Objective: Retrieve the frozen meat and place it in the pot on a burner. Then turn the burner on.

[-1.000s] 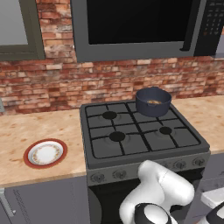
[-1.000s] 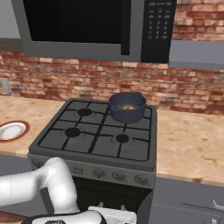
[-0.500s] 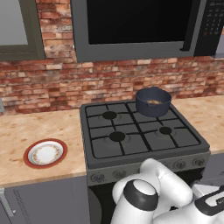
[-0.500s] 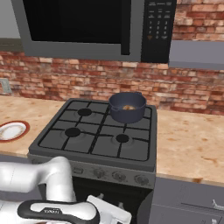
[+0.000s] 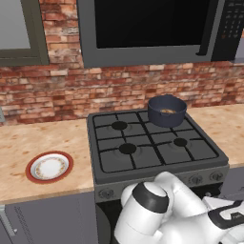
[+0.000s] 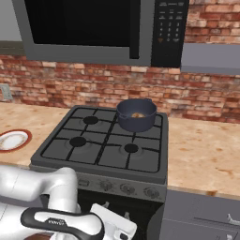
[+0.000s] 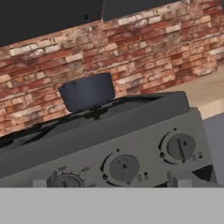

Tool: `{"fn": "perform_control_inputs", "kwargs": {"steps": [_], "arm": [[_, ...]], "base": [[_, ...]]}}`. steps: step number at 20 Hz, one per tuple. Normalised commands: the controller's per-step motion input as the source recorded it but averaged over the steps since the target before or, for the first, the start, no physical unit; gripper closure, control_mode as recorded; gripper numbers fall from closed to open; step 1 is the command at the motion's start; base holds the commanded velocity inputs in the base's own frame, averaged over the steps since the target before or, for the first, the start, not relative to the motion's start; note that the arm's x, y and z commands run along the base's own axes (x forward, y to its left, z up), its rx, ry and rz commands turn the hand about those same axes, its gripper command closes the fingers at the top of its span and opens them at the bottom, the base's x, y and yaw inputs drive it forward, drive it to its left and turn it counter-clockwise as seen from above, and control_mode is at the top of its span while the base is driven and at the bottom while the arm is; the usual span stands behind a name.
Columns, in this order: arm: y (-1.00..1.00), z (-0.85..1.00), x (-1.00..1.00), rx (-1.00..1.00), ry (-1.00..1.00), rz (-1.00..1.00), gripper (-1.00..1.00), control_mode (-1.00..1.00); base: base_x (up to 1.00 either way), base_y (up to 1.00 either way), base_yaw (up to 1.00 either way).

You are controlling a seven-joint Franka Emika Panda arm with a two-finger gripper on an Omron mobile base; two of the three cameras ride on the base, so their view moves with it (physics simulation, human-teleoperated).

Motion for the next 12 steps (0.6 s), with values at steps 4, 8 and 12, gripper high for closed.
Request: {"fn": "perform_control_inputs", "kwargs": {"steps": [4, 8, 12], "arm": [[0.00, 0.00, 0.06, -0.10, -0.11, 0.03, -1.00, -1.00], [0.00, 0.00, 0.02, -0.06, -0.05, 0.00, -1.00, -1.00], [0.00, 0.00, 0.26, -0.12, 0.00, 0.00, -1.00, -1.00]], "base": [[0.00, 0.00, 0.00], [0.00, 0.00, 0.00], [0.00, 0.00, 0.00]]}}
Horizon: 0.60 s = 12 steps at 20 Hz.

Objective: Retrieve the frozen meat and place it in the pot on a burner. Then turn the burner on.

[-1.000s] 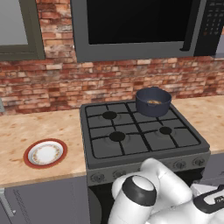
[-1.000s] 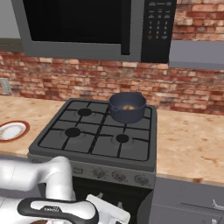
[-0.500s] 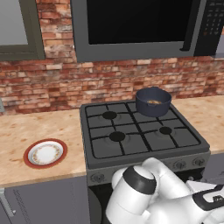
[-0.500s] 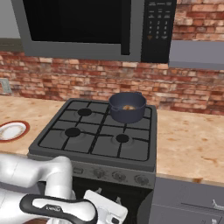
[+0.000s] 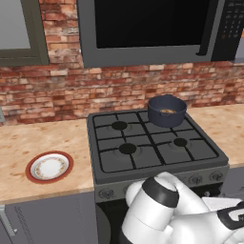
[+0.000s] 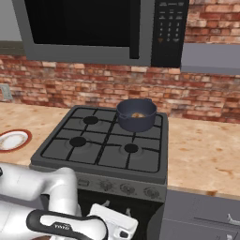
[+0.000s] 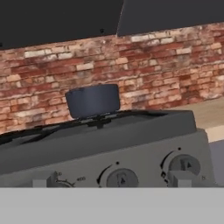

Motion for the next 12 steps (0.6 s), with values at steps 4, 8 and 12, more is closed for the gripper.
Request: {"fn": "perform_control_inputs", "kwargs": {"steps": [4, 8, 12], "arm": [[0.00, 0.00, 0.47, -0.11, 0.00, 0.01, -1.00, -1.00], [0.09, -0.09, 0.26, -0.05, 0.00, 0.00, -1.00, -1.00], [0.40, -0.35, 0.39, -0.09, 0.00, 0.00, -1.00, -1.00]], "base": [[0.00, 0.00, 0.00], [0.00, 0.00, 0.00], [0.00, 0.00, 0.00]]}}
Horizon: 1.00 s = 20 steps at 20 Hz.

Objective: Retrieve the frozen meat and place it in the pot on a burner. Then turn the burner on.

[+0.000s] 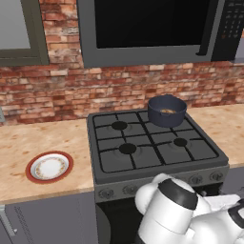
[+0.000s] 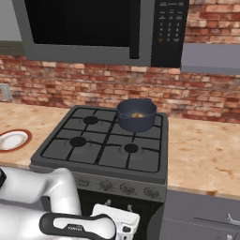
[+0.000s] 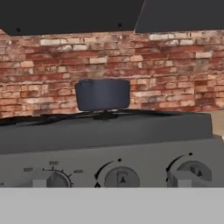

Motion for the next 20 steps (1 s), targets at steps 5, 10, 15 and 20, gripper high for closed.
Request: {"fn": "perform_control_inputs", "kwargs": {"steps": [5, 10, 15, 20], "arm": [[0.23, -0.06, 0.44, -0.03, 0.01, 0.00, -1.00, -1.00], [0.00, 0.00, 0.29, -0.01, 0.02, 0.00, -1.00, -1.00], [0.00, 0.00, 0.06, 0.00, 0.00, 0.00, -1.00, -1.00], [0.00, 0.00, 0.06, 0.00, 0.00, 0.00, -1.00, -1.00]], "base": [[0.00, 0.00, 0.00], [0.00, 0.00, 0.00], [0.00, 0.00, 0.00], [0.00, 0.00, 0.00]]}}
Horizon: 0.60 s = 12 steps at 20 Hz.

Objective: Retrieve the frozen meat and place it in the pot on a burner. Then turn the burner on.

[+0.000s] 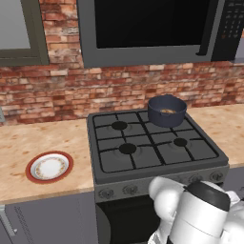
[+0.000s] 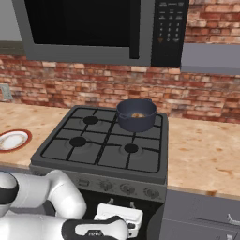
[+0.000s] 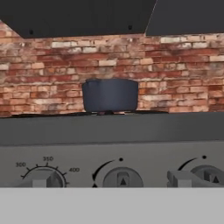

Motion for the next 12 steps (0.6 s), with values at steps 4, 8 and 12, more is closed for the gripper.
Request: {"fn": "perform_control_inputs", "kwargs": {"steps": [4, 8, 12], "arm": [[0.00, 0.00, 0.07, 0.00, 0.02, 0.00, -1.00, -1.00], [0.00, 0.00, 0.08, 0.00, 0.00, -0.01, -1.00, -1.00], [0.00, 0.00, 0.09, 0.00, 0.01, -0.04, -1.00, -1.00]], "base": [[0.00, 0.00, 0.00], [0.00, 0.00, 0.00], [0.00, 0.00, 0.00]]}}
